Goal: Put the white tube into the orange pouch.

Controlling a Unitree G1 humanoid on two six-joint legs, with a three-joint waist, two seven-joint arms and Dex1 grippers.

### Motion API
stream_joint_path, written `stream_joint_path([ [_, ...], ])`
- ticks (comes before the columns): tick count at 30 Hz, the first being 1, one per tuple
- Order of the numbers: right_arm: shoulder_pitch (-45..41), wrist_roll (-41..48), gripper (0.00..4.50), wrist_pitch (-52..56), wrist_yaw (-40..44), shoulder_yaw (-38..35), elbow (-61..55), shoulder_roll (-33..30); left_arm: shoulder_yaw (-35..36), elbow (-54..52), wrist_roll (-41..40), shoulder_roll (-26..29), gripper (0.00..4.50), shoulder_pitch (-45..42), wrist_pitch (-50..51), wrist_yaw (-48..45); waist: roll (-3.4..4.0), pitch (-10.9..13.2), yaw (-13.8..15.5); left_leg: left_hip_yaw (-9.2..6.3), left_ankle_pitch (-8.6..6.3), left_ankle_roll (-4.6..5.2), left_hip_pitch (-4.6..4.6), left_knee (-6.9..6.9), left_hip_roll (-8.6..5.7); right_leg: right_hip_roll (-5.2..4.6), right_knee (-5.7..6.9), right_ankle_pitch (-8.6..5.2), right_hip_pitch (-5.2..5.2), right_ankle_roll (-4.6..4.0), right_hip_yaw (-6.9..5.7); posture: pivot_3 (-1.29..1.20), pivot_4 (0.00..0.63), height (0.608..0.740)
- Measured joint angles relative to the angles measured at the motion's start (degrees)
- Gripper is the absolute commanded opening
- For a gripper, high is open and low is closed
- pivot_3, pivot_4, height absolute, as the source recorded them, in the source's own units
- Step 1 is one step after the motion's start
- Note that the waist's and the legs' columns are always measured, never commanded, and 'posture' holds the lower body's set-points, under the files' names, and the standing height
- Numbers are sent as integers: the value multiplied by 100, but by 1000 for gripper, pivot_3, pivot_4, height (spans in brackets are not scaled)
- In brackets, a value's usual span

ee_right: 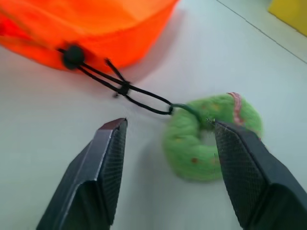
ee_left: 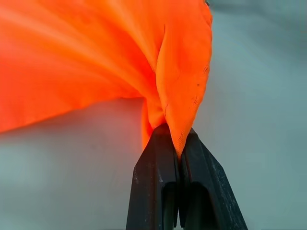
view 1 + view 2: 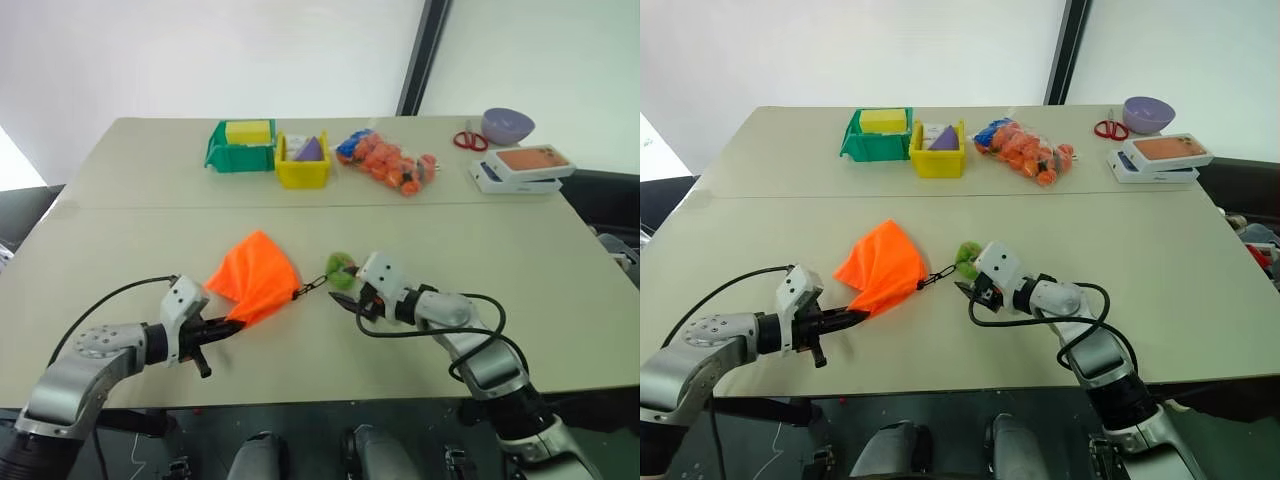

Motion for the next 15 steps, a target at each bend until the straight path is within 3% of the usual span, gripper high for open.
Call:
stream_joint_path([
  [1,-35,-61,2976,-62,-27,21,132,35,37,1,-3,-55,1881,-26,-10,38,-1,-1,1,0,0,0,0,-1,0,0,-5,0,2,0,0,0,150,740],
  [3,-81,-120,2460,-158,-57,46,331,115,148,-1,-45,-140,2841,-80,-7,135,-9,-5,8,0,0,1,-3,-2,0,0,-8,1,5,0,-1,0,150,740],
  [5,-110,-203,1676,-244,-67,66,449,138,271,-33,-142,-160,2850,-139,42,188,-10,-6,7,0,0,1,-7,-2,0,0,-9,1,11,1,-1,0,150,740],
  [8,-143,-371,34,-395,-67,108,526,123,520,-111,-450,-178,2850,-249,274,258,-12,-7,3,0,0,2,-7,-2,0,0,-9,1,19,1,-2,0,150,740],
  [15,34,-334,10,-369,67,-145,263,-234,827,-201,-901,-234,2850,-596,598,391,-9,-6,44,-1,0,3,-5,3,-2,-5,-14,1,24,1,-8,0,150,740],
])
